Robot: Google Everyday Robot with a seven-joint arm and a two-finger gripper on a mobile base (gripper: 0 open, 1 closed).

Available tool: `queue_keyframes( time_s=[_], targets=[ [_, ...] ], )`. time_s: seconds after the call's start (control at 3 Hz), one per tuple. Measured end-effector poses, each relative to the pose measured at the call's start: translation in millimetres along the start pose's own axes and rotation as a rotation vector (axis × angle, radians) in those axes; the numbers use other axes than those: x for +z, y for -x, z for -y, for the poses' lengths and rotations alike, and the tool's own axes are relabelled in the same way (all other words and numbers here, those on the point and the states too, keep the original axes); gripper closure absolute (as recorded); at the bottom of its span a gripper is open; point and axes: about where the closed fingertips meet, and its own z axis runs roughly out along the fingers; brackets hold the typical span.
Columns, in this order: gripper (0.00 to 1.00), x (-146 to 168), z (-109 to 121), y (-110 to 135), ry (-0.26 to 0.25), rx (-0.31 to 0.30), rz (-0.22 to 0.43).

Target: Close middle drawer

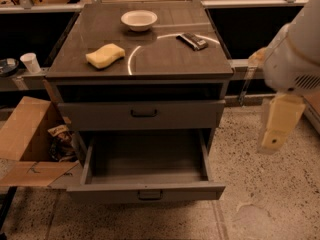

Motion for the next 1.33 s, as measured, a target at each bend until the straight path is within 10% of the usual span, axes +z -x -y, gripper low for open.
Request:
queue_keyframes(
  time_s=[1.0, 1.33],
  targets=[
    [0.0, 205, -113, -1, 0.317, -0.068, -0.005],
    [0.0, 205, -113, -1, 0.317, -0.068, -0.005]
  ],
)
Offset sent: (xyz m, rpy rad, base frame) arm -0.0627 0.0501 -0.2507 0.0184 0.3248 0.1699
